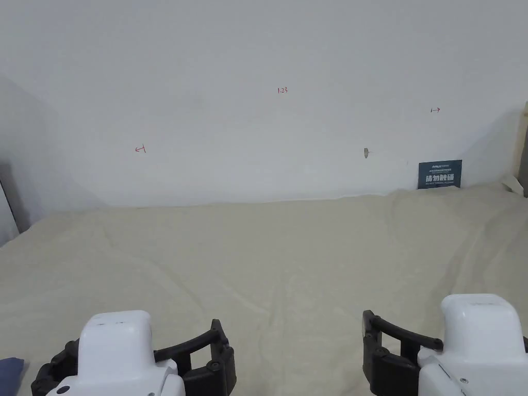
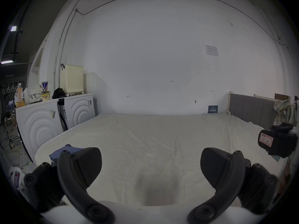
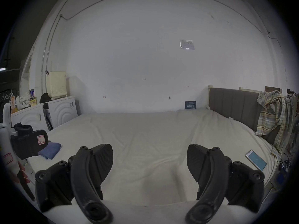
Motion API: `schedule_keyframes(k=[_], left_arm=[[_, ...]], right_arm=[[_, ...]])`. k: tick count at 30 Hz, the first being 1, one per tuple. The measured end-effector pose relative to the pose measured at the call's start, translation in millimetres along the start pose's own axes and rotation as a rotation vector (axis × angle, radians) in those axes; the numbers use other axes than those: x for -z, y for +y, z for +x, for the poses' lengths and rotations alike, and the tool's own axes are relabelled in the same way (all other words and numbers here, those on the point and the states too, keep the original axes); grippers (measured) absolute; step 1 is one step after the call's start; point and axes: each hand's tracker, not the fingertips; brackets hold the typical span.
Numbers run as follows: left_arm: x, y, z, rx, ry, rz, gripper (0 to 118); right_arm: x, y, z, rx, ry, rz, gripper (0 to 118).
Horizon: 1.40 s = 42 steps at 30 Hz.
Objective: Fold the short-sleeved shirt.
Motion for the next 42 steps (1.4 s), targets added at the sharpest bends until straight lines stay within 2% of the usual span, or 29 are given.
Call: schedule_keyframes(k=[2, 4, 5, 7, 11, 14, 16, 20, 22, 24, 28, 30, 32, 35, 42], left_arm=[[0, 0, 0, 0.001, -0.004, -0.002, 118], [-1, 0, 0, -0.003, -0.011, -0.001, 118], [0, 1, -1, -0.009, -0.013, 0.000, 118], [1, 1, -2, -0.023, -0.013, -0.003, 118], [5, 1, -5, -0.044, -0.023, -0.021, 118], [5, -1, -5, -0.046, -0.019, -0.021, 118], [3, 0, -6, -0.045, -0.015, -0.019, 118], [2, 2, -7, -0.053, -0.018, -0.019, 118], [1, 3, -7, -0.051, -0.017, -0.016, 118], [1, 3, -8, -0.054, -0.013, -0.012, 118], [0, 5, -8, -0.069, -0.022, -0.010, 118], [-1, 5, -8, -0.062, -0.024, -0.002, 118], [-1, 6, -7, -0.054, -0.022, 0.003, 118], [-2, 7, -7, -0.045, -0.023, 0.006, 118], [-7, 7, -7, -0.052, -0.051, 0.022, 118]], right_arm=[[1, 1, 0, -0.018, 0.005, -0.020, 95], [2, -1, -6, -0.064, -0.046, -0.021, 96], [2, -2, -9, -0.064, -0.082, -0.021, 96], [0, 0, -12, -0.054, -0.095, -0.036, 96], [-1, -1, -14, -0.067, -0.060, -0.052, 96], [4, 0, -15, -0.077, -0.040, -0.126, 96], [3, -1, -12, -0.046, -0.004, -0.093, 96], [4, 4, -13, -0.030, -0.056, -0.096, 96], [7, 5, -14, -0.089, -0.121, -0.110, 96], [10, 4, -13, -0.081, -0.119, -0.109, 97], [8, 2, 0, 0.023, -0.034, -0.087, 97], [4, 1, 0, 0.015, -0.052, -0.046, 97], [0, -1, -2, -0.026, -0.083, 0.023, 97], [-7, 2, -7, -0.059, -0.110, 0.038, 97], [-9, 3, -9, -0.087, -0.088, 0.057, 97]])
